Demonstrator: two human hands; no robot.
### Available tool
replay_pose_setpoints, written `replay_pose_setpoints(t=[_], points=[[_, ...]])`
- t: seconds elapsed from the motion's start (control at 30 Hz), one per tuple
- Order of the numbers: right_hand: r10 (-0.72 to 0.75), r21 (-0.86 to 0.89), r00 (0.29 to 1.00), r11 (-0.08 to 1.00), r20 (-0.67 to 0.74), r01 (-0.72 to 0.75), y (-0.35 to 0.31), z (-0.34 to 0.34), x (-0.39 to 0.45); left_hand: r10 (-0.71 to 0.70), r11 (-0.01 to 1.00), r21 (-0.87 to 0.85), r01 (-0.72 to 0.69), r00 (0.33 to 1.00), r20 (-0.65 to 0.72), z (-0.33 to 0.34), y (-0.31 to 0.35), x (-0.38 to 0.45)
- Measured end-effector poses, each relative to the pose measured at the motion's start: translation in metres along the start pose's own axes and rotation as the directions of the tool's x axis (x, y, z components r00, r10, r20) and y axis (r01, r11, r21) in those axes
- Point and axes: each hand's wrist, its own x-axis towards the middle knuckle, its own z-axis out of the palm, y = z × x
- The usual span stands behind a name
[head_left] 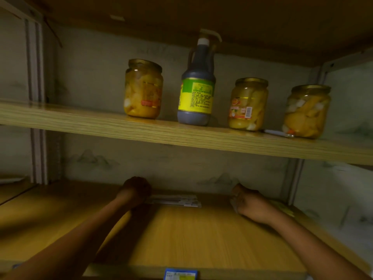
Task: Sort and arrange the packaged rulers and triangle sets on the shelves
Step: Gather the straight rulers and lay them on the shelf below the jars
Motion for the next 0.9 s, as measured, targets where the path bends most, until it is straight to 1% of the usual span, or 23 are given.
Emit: replay_pose_setpoints(t=[0.03, 0.13, 0.2, 0.23, 0.27, 0.3, 0.33, 0.37, 0.43, 0.53, 0.63, 0.73, 0.9], points=[[-0.004, -0.002, 1.000, 1.000, 0.004, 0.004, -0.005, -0.003, -0.003, 0.020, 0.999, -0.026, -0.020, 1.000, 0.007, -0.003, 0.001, -0.003], [-0.012, 0.020, 0.999, 1.000, 0.031, 0.011, -0.023, -0.016, -0.014, 0.074, 0.997, 0.001, -0.074, 0.996, 0.044, -0.024, 0.004, -0.024], [-0.008, 0.048, 0.998, 0.999, 0.060, 0.005, -0.037, -0.024, -0.025, 0.115, 0.993, -0.022, -0.114, 0.991, 0.073, -0.040, 0.006, -0.045], [-0.018, 0.065, 0.997, 0.998, 0.070, 0.013, -0.044, -0.023, -0.027, 0.112, 0.993, -0.039, -0.110, 0.991, 0.068, -0.045, 0.005, -0.054], [-0.014, 0.085, 0.997, 0.996, 0.077, 0.008, -0.051, -0.019, -0.026, 0.095, 0.996, -0.013, -0.094, 0.991, 0.096, -0.048, 0.000, -0.058], [-0.016, 0.089, 0.995, 0.996, 0.097, 0.008, -0.056, -0.017, -0.027, 0.111, 0.993, 0.040, -0.115, 0.990, 0.092, -0.046, -0.002, -0.059], [-0.065, 0.107, 0.991, 0.993, 0.114, 0.052, -0.072, -0.027, -0.053, 0.111, 0.989, 0.093, -0.115, 0.993, 0.046, -0.063, 0.002, -0.100], [-0.099, 0.119, 0.987, 0.989, 0.126, 0.085, -0.088, -0.033, -0.075, 0.102, 0.985, 0.137, -0.106, 0.994, 0.031, -0.077, 0.004, -0.135], [-0.126, 0.141, 0.978, 0.985, 0.167, 0.103, -0.103, -0.022, -0.077, 0.105, 0.985, 0.138, -0.108, 0.994, 0.030, -0.079, 0.000, -0.150], [-0.177, 0.170, 0.970, 0.974, 0.167, 0.149, -0.132, -0.025, -0.094, 0.107, 0.974, 0.196, -0.110, 0.994, 0.029, -0.096, -0.004, -0.187], [-0.256, 0.186, 0.954, 0.956, 0.155, 0.226, -0.169, -0.019, -0.118, 0.108, 0.970, 0.216, -0.110, 0.994, 0.021, -0.120, -0.019, -0.232], [-0.334, 0.204, 0.932, 0.931, 0.143, 0.302, -0.207, -0.019, -0.134, 0.082, 0.971, 0.228, -0.076, 0.997, -0.015, -0.150, -0.036, -0.272], [-0.391, 0.234, 0.909, 0.906, 0.146, 0.352, -0.279, -0.015, -0.156, 0.020, 0.980, 0.199, -0.007, 0.998, -0.061, -0.205, -0.079, -0.337]])
